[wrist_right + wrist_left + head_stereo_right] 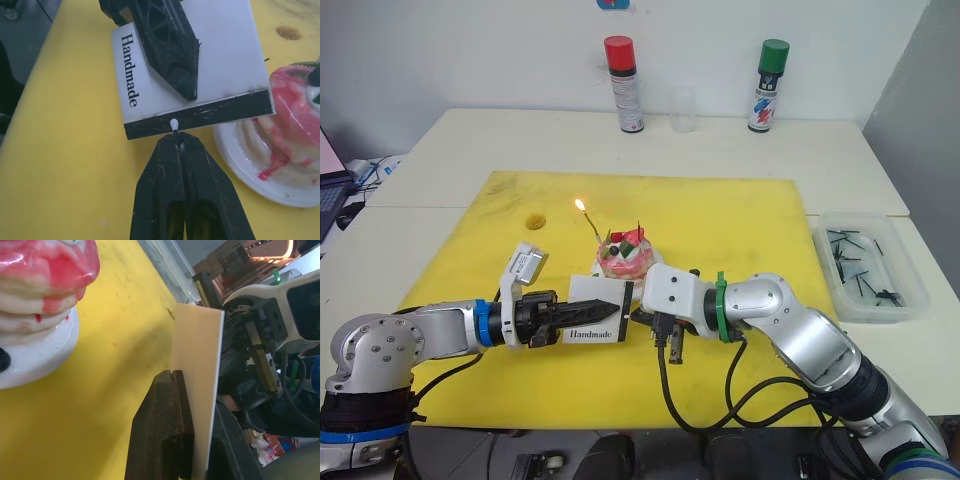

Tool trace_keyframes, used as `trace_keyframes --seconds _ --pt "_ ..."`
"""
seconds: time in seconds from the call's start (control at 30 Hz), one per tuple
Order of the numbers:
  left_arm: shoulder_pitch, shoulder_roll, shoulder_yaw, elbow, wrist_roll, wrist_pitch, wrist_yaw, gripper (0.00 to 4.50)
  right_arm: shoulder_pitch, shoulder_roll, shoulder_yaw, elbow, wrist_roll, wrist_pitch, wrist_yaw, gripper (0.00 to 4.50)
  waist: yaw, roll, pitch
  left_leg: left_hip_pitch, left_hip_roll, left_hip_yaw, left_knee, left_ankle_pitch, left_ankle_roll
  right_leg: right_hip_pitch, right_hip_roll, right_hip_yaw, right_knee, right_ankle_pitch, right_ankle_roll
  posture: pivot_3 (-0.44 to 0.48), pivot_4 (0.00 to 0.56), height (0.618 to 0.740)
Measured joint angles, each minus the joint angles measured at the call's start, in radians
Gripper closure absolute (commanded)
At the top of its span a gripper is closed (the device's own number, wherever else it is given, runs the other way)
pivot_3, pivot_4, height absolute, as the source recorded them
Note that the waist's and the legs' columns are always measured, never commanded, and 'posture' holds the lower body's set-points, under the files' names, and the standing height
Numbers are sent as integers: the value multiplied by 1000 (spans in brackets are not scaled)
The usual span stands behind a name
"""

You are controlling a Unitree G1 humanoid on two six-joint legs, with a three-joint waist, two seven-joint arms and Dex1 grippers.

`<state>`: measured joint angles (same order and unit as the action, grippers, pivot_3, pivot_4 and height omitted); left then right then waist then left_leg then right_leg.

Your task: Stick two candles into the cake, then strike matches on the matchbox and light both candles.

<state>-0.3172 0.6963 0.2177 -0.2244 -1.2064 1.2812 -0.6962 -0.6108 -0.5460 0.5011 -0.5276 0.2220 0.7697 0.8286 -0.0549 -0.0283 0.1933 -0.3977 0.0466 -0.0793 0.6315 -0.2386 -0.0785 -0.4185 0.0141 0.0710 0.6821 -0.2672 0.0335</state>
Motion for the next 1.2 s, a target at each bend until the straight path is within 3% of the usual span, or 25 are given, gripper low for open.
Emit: trace_keyframes --seconds 0.4,0.6,0.67,0.73,0.87,1.0,1.1,1.2 --pt "-13 -38 36 0 -76 24 121 4500 -31 31 34 64 -86 -62 18 4478 0 0 0 0 0 0 0 0 0 0 0 0 0 0 0 0 150 740" --pt "-309 -65 51 53 -193 -7 144 4500 -16 -32 118 76 -123 -210 125 4478 12 -1 0 -2 0 -2 5 0 -1 1 0 -2 0 1 2 0 150 740" --pt "-427 -11 97 104 -210 -31 154 4500 -9 -72 105 70 -121 -231 156 4478 10 -1 0 -1 -1 -1 6 0 -1 2 0 -1 -1 2 3 0 150 740" --pt "-462 53 131 112 -211 -46 136 4500 3 -92 63 56 -109 -229 172 4478 -4 0 0 1 -1 1 6 0 0 4 0 1 -1 1 3 0 150 740" --pt "-372 95 132 109 -203 -34 111 4500 14 -106 -16 9 -68 -178 173 4478 -3 0 0 0 0 -1 5 0 0 4 0 -1 -1 1 2 0 150 740" --pt "-142 199 142 10 -213 33 33 4500 30 -157 -117 -40 -6 -80 173 4478 -4 0 1 -1 0 0 6 0 -1 2 -1 0 -1 1 2 0 150 740" --pt "54 251 141 -88 -195 55 -57 4500 -30 -185 -176 -20 -2 -37 164 4478 -1 0 2 -1 0 0 5 0 -1 1 -1 0 -1 1 2 0 150 740" --pt "190 281 105 -175 -93 -4 -140 4500 -138 -150 -182 51 -41 -44 118 4478 -2 1 2 0 0 0 5 0 0 0 0 0 0 1 -2 0 150 740"
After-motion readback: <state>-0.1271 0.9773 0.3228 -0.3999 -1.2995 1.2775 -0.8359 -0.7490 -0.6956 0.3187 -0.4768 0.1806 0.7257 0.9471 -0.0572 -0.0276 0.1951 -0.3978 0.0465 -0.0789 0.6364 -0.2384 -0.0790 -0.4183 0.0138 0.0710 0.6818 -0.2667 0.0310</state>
